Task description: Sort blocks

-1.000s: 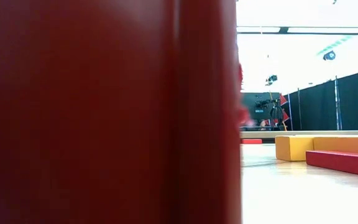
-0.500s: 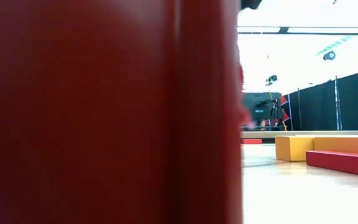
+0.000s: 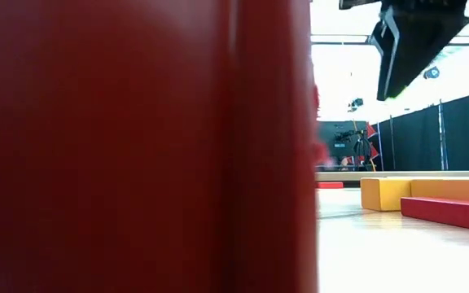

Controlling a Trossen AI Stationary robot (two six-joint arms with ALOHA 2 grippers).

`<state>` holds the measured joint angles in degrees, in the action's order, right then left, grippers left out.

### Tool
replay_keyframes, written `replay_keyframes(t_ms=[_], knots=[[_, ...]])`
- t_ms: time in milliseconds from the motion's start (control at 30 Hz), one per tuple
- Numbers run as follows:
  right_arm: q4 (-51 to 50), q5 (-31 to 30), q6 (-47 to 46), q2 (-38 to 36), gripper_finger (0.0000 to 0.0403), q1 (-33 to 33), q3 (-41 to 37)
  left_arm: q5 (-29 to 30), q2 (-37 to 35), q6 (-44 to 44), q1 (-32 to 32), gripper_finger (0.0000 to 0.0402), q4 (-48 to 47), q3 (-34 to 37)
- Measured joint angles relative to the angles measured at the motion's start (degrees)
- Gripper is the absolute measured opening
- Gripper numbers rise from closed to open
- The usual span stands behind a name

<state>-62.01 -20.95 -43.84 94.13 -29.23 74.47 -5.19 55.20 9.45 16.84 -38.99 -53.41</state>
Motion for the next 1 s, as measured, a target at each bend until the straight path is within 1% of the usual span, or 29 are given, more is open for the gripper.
replay_keyframes(t_ms=[233, 400, 600, 800, 867, 1000], knots=[[1.67, 0.56, -1.41, 0.0, 0.02, 0.0, -5.39, 0.07, 0.0, 0.02, 0.02, 0.0103, -0.1, 0.0], [2.46, 4.82, -4.23, -0.2, 0.0195, 0.13, -9.5, 0.22, 0.0, 0.04, 0.02, 0.0103, -0.09, 0.0], [2.46, 4.33, -6.9, -2.99, 0.0194, 1.03, -15.04, 0.23, 0.0, 0.04, 0.01, 0.0103, 0.0, 0.0], [4.22, 1.62, -7.91, -9.85, 0.0194, 6.28, -20.43, 0.22, 0.0, 0.07, 0.0, 0.0103, 0.59, 0.0], [7.18, 1.83, -7.08, -12.39, 0.0194, 8.99, -22.56, 0.22, 0.0, 0.07, 0.02, 0.0103, 0.67, 0.0], [13.46, 4.61, -3.75, -17.05, 0.0194, 15.24, -26.48, 0.22, 0.0, 0.07, 0.02, 0.0103, 0.9, 0.0]])
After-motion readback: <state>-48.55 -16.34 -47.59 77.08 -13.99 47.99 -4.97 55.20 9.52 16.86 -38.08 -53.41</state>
